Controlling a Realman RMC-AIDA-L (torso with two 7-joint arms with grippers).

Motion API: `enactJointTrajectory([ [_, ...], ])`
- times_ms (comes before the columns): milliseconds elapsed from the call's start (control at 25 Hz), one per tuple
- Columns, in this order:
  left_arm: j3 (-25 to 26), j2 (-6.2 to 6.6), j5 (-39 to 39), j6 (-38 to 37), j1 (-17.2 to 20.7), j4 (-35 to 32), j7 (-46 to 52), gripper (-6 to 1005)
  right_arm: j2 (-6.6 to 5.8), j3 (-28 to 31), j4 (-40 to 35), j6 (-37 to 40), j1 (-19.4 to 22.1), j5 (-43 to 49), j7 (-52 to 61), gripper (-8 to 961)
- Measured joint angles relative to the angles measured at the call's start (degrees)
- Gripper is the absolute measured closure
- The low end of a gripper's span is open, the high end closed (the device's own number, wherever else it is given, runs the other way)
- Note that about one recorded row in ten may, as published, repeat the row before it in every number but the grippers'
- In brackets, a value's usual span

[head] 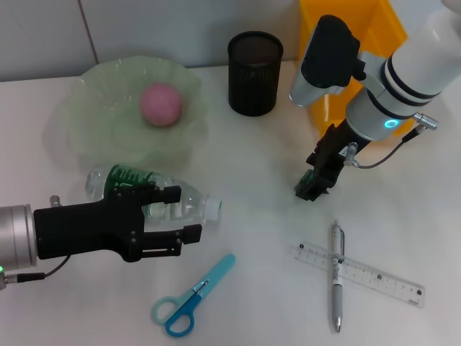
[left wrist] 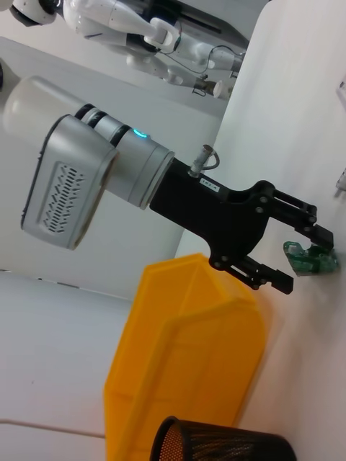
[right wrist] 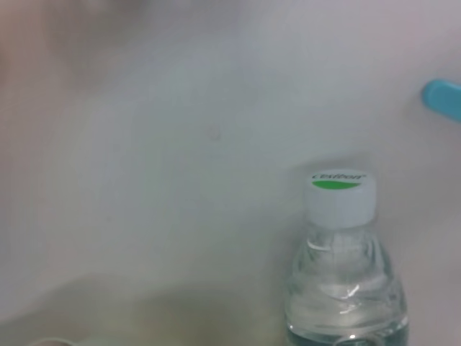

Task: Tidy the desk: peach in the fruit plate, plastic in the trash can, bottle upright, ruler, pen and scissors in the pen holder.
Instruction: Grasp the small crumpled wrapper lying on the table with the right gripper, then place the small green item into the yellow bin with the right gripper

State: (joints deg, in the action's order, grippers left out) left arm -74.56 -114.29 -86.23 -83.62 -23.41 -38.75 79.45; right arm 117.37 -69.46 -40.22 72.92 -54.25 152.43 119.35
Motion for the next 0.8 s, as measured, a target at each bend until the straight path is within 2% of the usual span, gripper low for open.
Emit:
enactJointTrajectory([
  [440, 0.5, 0.12, 0.0, -0.1, 0.0, -0.4, 0.0, 166, 0.3, 0.1, 0.9, -1.0, 0.4, 0.1, 0.0, 317],
  [640, 0.9, 0.12, 0.0, -0.2, 0.0, -0.4, -0.5, 166, 0.4, 0.5, -0.6, -0.5, 0.7, -0.1, 0.3, 509],
  [800, 0.9, 0.13, 0.0, -0.3, 0.0, -0.5, -0.5, 167, 0.61, 1.0, -3.8, 1.6, 1.5, -0.2, 0.9, 549],
])
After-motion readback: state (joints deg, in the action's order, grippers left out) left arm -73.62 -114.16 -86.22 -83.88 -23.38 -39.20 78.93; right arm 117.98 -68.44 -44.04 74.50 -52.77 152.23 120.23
